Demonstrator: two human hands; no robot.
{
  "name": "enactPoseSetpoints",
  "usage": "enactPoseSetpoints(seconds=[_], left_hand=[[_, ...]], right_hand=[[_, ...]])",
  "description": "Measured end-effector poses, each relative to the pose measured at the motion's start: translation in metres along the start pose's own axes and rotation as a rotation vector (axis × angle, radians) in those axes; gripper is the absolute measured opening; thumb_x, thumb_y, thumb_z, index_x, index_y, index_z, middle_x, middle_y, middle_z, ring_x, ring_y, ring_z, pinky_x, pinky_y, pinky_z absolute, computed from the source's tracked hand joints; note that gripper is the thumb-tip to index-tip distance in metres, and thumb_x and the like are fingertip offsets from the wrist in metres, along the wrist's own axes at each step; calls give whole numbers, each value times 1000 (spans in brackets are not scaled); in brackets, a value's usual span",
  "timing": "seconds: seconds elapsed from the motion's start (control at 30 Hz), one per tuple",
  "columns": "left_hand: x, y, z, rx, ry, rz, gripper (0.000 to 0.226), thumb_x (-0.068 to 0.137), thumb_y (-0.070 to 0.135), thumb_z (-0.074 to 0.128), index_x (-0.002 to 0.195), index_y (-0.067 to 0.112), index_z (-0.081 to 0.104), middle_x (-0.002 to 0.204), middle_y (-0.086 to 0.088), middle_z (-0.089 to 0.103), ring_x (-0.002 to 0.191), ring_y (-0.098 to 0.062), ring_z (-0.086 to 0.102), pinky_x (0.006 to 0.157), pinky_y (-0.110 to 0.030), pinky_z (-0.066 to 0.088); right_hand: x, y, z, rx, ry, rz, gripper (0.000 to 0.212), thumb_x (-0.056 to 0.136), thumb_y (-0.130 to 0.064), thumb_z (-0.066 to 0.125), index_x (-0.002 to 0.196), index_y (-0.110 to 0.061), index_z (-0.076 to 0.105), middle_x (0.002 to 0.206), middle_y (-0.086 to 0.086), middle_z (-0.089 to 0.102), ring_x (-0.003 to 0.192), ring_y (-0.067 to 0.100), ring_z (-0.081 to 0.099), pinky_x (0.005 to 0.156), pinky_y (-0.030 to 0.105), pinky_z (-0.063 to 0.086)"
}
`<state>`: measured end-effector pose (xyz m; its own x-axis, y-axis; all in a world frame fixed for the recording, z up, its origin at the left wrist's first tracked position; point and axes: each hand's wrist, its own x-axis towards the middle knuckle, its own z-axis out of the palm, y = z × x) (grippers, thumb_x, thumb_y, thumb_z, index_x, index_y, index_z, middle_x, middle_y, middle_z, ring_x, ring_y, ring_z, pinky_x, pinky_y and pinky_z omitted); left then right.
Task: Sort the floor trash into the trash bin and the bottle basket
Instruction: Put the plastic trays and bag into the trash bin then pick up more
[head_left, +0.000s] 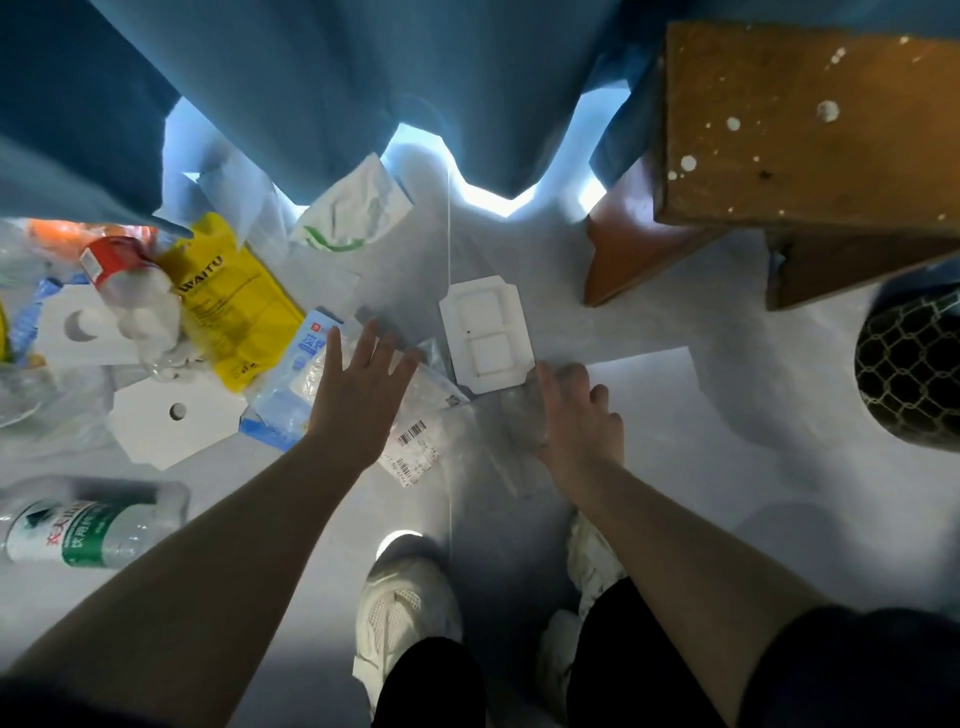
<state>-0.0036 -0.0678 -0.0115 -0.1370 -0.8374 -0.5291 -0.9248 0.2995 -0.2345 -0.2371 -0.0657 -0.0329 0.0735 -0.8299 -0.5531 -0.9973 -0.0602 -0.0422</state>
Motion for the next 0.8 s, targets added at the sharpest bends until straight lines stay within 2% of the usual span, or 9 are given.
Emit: enactPoseSetpoints(seconds=[0.1,0.2,0.3,0.43,0.57,0.6,0.7,0.8], left_hand=[[-1,3,0,41,15,-15,88,75,41,75,143,22,23,142,-9,37,138,-31,26,113,-59,9],[-3,7,-1,70,25,-52,75,74,38,76,134,22,34,127,-5,47,123,-26,43,113,-59,10],[-2,8,-5,65,12,-69,70,72,35,78,127,21,36,120,-1,55,116,-22,51,113,-57,16],[-8,4,-19,59,-96,-24,62,72,32,78,123,23,44,118,1,59,109,-19,59,109,-49,27],[-31,-4,-58,60,-57,30,39,84,32,67,116,23,45,107,4,60,98,-17,63,90,-37,40],[-39,-6,-72,54,-27,43,32,87,30,63,113,23,45,104,5,59,97,-17,63,85,-36,39],[-61,-4,-122,55,66,65,19,91,27,54,108,24,47,100,4,58,94,-18,62,74,-33,32],[-77,10,-175,10,144,104,14,92,27,49,105,22,50,98,2,59,92,-22,63,73,-33,30]], right_hand=[[-1,-1,4,61,-7,19,82,81,-35,74,141,-30,19,133,9,38,108,23,52,90,34,50],[-2,0,7,119,-109,70,65,87,-26,68,137,-25,26,126,6,52,106,23,59,91,36,49],[-5,-1,10,167,-219,83,40,93,-20,58,131,-20,43,127,5,57,113,28,58,94,40,47],[-17,0,-5,251,-262,-41,25,97,-21,50,121,-16,52,119,6,61,108,26,60,94,37,49],[-44,18,-56,324,-242,-146,10,97,-18,48,104,-14,54,102,7,63,93,24,62,88,36,52],[-52,27,-74,335,-231,-162,4,97,-17,48,97,-15,51,96,7,62,89,23,60,84,34,51],[-82,61,-129,394,-152,-172,10,93,-14,49,85,-16,43,80,3,52,77,22,53,67,28,40],[-111,104,-179,455,-36,-126,7,90,-13,52,84,-15,50,79,2,52,75,20,50,65,25,35]])
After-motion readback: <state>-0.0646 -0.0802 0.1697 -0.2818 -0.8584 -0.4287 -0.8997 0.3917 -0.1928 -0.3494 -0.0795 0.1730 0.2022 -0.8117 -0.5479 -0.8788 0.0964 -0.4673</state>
